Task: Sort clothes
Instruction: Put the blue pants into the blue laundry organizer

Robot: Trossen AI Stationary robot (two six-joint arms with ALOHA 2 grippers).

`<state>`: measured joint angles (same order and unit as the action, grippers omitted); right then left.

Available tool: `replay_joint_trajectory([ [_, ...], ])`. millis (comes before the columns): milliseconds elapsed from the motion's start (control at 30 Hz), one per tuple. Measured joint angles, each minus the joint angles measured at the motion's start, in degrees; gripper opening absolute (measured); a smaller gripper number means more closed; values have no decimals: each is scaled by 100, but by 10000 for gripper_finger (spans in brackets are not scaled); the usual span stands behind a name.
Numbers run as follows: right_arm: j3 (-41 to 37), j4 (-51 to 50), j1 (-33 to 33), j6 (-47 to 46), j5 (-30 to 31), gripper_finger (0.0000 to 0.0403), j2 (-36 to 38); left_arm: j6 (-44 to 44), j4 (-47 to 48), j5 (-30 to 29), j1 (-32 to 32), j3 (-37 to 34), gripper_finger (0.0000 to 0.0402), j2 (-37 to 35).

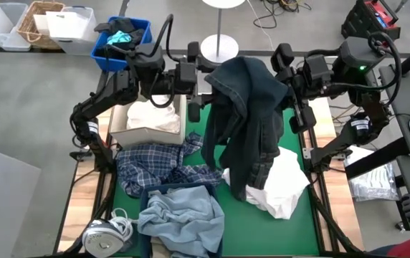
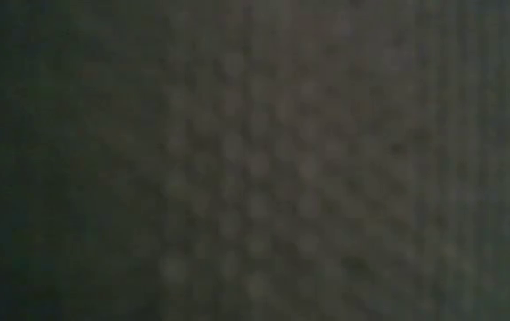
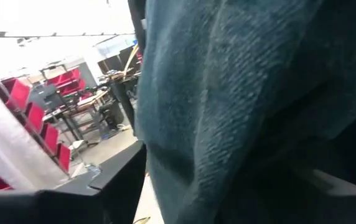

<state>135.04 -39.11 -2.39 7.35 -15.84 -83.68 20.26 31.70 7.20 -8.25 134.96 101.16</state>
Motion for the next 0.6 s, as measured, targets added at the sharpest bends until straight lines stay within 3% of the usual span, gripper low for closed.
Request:
replay_joint_trajectory([
  [233, 0, 0, 2, 168, 485, 24, -2, -225, 20, 730, 112, -9, 201, 0],
  [433, 0, 2, 2, 239, 862, 24, -7, -361, 89, 1014, 209, -9, 163, 0],
  [600, -7, 27, 2, 252, 1100, 24, -13, -784, 136, 1438, 208, -9, 146, 0],
])
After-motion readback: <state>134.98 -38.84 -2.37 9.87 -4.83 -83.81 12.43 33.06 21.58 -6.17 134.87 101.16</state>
